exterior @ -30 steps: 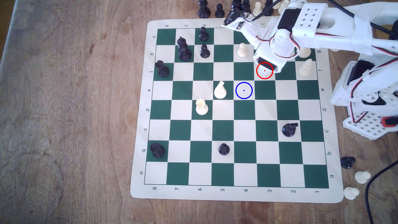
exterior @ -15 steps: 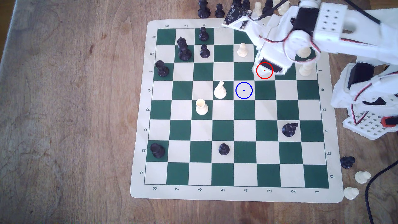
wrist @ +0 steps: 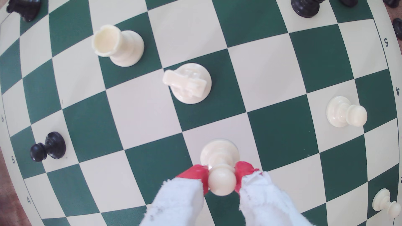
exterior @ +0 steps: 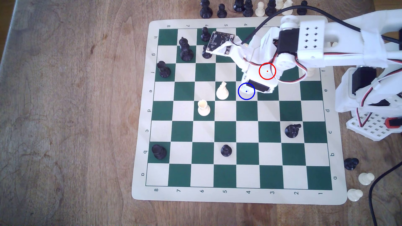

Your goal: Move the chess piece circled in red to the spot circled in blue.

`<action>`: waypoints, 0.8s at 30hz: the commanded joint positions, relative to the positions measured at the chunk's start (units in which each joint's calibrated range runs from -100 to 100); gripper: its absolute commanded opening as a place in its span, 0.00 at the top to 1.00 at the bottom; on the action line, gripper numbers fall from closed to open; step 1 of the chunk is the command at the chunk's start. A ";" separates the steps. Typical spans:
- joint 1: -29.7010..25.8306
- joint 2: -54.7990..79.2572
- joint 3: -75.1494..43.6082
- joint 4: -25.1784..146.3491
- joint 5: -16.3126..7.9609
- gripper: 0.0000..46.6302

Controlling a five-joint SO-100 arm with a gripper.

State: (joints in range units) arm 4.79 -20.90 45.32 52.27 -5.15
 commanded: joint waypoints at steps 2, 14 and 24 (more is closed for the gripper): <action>1.11 2.31 -5.25 -1.33 0.49 1.00; 0.49 5.79 -5.52 -3.21 0.24 1.00; -0.37 6.98 -5.25 -3.21 0.24 0.99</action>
State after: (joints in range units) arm 5.31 -13.87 44.96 49.48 -4.86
